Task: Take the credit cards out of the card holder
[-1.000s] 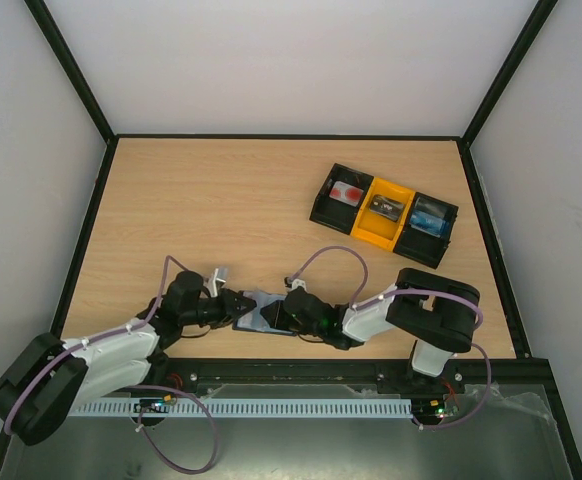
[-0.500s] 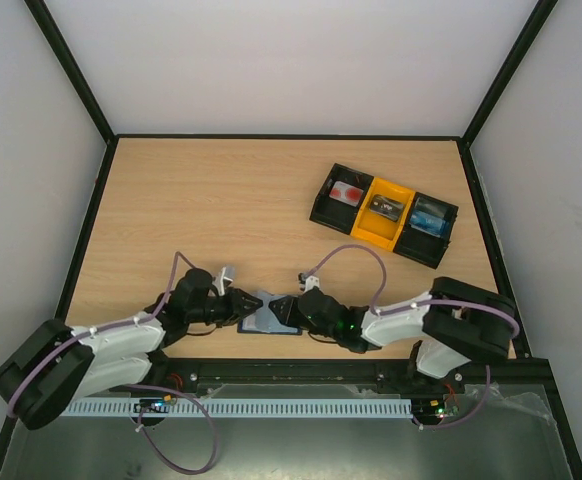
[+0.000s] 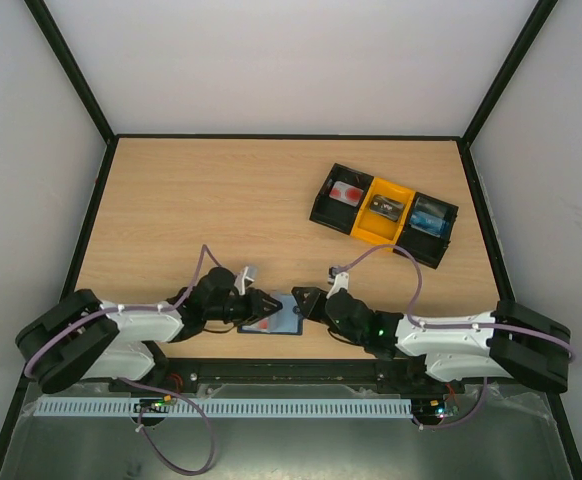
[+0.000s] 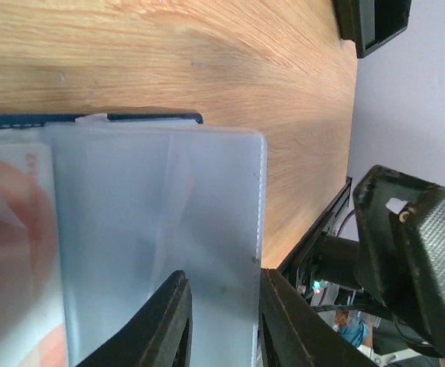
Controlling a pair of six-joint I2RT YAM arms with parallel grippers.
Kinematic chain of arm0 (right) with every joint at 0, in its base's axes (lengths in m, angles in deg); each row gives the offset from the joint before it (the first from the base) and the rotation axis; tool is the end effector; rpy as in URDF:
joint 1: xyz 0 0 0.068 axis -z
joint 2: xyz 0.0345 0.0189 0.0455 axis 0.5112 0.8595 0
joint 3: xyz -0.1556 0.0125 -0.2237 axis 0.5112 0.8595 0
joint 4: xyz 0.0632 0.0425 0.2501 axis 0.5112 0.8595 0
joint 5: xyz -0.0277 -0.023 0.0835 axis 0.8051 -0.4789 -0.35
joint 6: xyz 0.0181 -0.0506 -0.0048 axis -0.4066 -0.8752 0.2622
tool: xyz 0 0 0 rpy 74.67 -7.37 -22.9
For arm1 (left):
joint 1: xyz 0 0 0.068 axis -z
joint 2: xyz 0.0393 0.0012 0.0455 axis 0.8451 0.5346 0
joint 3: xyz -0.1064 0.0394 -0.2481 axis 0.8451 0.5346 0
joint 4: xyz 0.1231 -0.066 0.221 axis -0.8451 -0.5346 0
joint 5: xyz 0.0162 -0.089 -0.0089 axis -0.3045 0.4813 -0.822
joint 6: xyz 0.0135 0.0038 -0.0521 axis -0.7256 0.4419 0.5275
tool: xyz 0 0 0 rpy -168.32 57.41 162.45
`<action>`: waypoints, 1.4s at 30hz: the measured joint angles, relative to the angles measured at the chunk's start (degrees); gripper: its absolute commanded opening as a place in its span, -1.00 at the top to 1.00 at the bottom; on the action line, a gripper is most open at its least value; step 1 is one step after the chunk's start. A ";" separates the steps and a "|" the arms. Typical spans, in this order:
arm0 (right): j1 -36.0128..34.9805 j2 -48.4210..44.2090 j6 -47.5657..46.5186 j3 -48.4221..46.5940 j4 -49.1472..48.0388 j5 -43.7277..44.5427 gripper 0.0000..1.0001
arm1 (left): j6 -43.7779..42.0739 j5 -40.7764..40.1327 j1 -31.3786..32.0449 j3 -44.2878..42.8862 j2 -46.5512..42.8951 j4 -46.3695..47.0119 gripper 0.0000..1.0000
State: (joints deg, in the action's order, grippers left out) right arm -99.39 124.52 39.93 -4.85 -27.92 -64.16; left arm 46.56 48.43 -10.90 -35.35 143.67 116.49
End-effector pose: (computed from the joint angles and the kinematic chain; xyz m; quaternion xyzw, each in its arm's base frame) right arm 0.0847 0.2002 0.1623 0.0479 0.8272 0.4926 0.2661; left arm 0.1336 -0.1654 0.1345 -0.0392 0.8360 -0.5361 0.1104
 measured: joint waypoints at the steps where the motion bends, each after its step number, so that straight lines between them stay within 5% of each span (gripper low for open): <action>1: -0.02 -0.57 0.00 0.04 0.17 0.33 0.58 | -0.07 -0.50 0.22 -0.13 0.02 -0.13 0.42; 14: -0.02 -0.24 -0.02 0.07 1.36 0.44 0.58 | -2.19 -4.15 -3.67 1.29 -9.99 -6.47 0.00; 42: -2.43 21.92 -0.50 -11.23 -1.70 -9.68 0.53 | -5.38 -3.41 -13.14 7.67 -20.74 -18.64 -0.08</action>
State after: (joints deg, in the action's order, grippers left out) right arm -101.81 146.44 39.43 -16.08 -29.63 -73.84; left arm 41.19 45.02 -24.03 -27.68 122.93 97.84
